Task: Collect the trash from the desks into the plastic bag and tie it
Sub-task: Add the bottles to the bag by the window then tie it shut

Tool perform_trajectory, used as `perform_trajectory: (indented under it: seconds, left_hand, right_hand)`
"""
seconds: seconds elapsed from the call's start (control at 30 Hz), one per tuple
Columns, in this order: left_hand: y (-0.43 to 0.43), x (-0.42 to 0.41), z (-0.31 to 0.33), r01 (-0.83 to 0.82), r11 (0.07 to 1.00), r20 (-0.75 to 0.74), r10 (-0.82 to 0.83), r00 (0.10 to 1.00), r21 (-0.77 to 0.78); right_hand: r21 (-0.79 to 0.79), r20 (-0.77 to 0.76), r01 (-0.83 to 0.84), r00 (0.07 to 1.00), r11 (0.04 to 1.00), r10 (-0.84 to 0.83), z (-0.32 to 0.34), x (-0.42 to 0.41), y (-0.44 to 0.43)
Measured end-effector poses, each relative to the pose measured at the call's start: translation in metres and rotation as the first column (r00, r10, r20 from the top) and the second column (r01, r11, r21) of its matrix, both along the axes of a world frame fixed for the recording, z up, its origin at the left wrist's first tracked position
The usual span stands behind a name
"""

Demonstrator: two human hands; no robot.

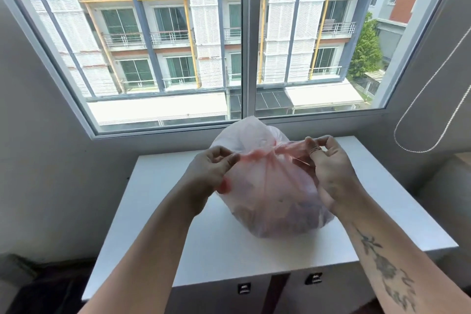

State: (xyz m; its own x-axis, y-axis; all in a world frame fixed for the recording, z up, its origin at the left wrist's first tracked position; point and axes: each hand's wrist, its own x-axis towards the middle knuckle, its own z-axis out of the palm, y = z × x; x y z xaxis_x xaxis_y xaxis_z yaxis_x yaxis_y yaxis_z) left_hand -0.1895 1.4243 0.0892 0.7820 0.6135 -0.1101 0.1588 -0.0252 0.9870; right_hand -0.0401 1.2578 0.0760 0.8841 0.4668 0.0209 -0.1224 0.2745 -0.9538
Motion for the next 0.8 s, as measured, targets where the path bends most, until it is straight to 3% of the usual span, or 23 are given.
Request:
perform_trajectory:
  seconds: [0.13, 0.27, 0.4, 0.6, 0.67, 0.8]
  left_hand:
    - [-0.004, 0.011, 0.009, 0.027, 0.949, 0.151, 0.022, 0.988, -0.314]
    - [-0.010, 0.024, 0.015, -0.124, 0.961, 0.155, 0.165, 0.974, -0.246]
    - [-0.018, 0.039, 0.023, -0.153, 0.933, 0.287, 0.252, 0.924, -0.327]
    - [0.009, 0.033, 0.004, -0.313, 0.891, 0.159, 0.379, 0.912, -0.330]
    - [0.016, 0.028, -0.007, -0.341, 0.884, 0.144, 0.401, 0.905, -0.321]
    - [0.017, 0.028, -0.010, -0.323, 0.928, 0.175, 0.355, 0.918, -0.188]
  right_hand:
    - [0.154, -0.098, 0.053, 0.994, 0.987, -0.038, 0.011, -0.006, 0.007]
    - [0.230, -0.194, 0.086, 0.980, 0.970, -0.040, 0.017, -0.010, 0.011]
    - [0.316, -0.339, 0.123, 0.941, 0.941, -0.009, 0.019, -0.012, 0.018]
    - [0.224, -0.477, 0.278, 0.867, 0.934, -0.144, 0.021, 0.013, 0.003]
    - [0.177, -0.453, 0.279, 0.874, 0.944, -0.174, 0.020, 0.021, -0.004]
    - [0.082, -0.239, 0.186, 0.957, 0.979, -0.162, 0.024, 0.021, -0.002]
